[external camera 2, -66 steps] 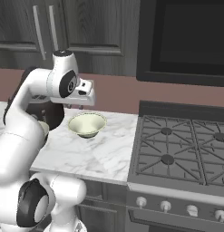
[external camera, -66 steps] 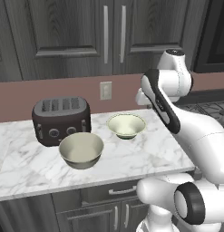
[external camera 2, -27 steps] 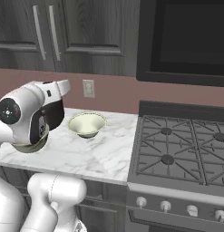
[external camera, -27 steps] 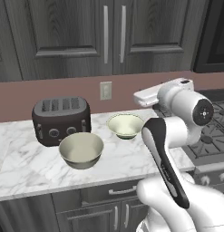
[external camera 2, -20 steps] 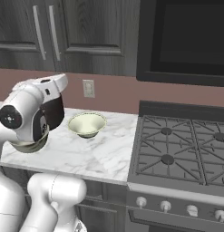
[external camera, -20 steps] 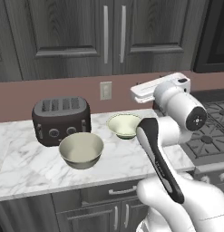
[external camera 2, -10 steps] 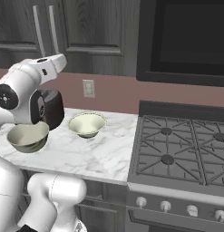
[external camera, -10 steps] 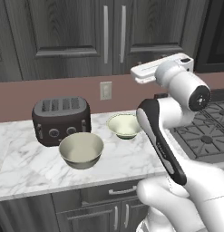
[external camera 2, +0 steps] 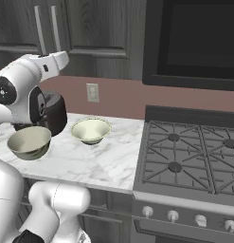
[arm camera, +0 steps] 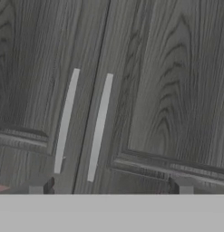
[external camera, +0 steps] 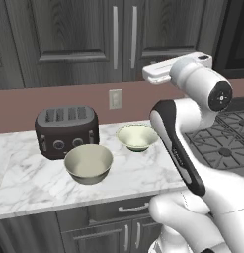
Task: Open the cabinet. Pick the bowls from the counter and place them in the cabinet. Then close the cabinet.
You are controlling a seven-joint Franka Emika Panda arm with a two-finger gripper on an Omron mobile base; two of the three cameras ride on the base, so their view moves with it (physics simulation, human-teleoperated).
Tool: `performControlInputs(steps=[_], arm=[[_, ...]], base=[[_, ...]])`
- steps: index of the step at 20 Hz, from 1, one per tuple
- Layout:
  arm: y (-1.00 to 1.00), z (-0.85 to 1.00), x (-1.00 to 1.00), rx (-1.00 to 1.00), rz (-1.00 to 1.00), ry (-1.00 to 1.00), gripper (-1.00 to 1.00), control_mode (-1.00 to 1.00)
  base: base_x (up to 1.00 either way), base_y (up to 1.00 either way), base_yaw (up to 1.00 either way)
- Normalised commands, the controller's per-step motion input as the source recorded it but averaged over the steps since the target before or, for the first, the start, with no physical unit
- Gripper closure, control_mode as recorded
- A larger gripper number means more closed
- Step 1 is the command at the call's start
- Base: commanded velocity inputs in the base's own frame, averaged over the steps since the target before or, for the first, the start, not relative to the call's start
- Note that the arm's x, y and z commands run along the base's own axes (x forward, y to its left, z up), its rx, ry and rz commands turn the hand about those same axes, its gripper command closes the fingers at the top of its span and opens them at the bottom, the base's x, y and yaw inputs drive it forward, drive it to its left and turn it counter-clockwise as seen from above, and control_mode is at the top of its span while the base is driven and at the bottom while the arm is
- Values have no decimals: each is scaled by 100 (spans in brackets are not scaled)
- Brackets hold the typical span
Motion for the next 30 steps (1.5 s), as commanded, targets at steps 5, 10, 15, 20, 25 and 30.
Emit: performControlInputs(steps=[5,10,15,20,25,30], arm=[[1,-1,1,2,0,0,-100,-100],[13,-8,4,0,0,0,-100,-100],[22,-15,6,1,0,0,-100,-100],[0,-17,26,2,0,0,-100,-100],[0,-26,18,5,0,0,-100,-100],[0,-26,28,5,0,0,-100,-100]], base=[[0,0,0],[0,0,0],[0,0,0],[0,0,0],[0,0,0],[0,0,0]])
